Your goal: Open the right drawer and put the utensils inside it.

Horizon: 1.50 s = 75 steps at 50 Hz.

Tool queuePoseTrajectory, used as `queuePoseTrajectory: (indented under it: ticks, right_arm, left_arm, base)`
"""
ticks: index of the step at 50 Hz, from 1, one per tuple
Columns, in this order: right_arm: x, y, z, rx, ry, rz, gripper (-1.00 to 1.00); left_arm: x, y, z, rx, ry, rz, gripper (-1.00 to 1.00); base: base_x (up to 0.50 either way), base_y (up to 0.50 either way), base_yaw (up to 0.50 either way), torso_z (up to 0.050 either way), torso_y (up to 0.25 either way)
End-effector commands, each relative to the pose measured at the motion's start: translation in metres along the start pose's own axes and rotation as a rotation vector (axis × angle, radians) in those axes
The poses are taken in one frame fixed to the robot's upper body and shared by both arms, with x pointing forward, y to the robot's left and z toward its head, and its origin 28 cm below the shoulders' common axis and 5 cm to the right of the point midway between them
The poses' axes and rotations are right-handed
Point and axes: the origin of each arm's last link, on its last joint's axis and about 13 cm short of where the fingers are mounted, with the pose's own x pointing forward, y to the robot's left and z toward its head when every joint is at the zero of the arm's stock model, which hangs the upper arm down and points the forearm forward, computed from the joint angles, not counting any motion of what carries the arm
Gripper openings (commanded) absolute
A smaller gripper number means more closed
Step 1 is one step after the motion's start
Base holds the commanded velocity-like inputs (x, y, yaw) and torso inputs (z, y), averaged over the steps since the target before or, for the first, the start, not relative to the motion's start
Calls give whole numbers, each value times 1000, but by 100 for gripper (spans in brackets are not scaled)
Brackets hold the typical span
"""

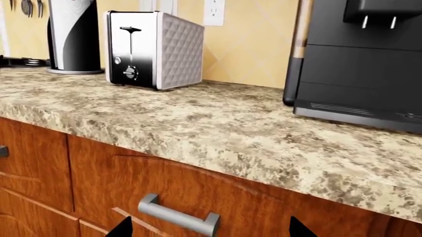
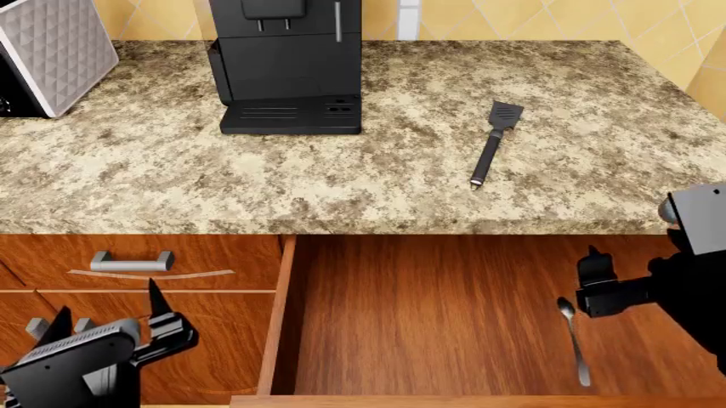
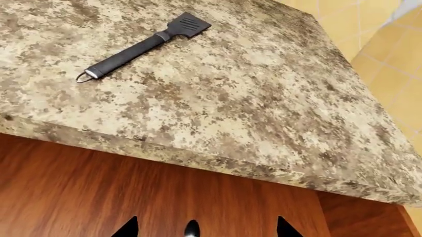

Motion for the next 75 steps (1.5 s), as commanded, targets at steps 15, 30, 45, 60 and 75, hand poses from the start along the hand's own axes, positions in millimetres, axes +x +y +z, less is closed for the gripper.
queuePoseTrajectory:
  ticks: [15,30,45,60,75]
  right_arm:
    - [9,-2,46,1,-62,0,100]
    - [56,15,85,31,-27,31,100]
    - [93,38,135,151,39,104,100]
    - [114,61,191,185,163,47,100]
    - [122,77,202,322,252,-2,100]
  left_arm:
    - [-2,0,0,-6,3,1,100]
    - [-6,2,5,-9,-11,-3,100]
    - [-9,3,6,-9,-22,-8,100]
    - [-13,5,8,-14,-27,-1,100]
    - [-16,9,7,-20,-31,4,100]
  base:
    - [0,0,0,0,0]
    - [0,0,0,0,0]
    - [0,0,0,0,0]
    - [0,0,0,0,0]
    - [0,0,0,0,0]
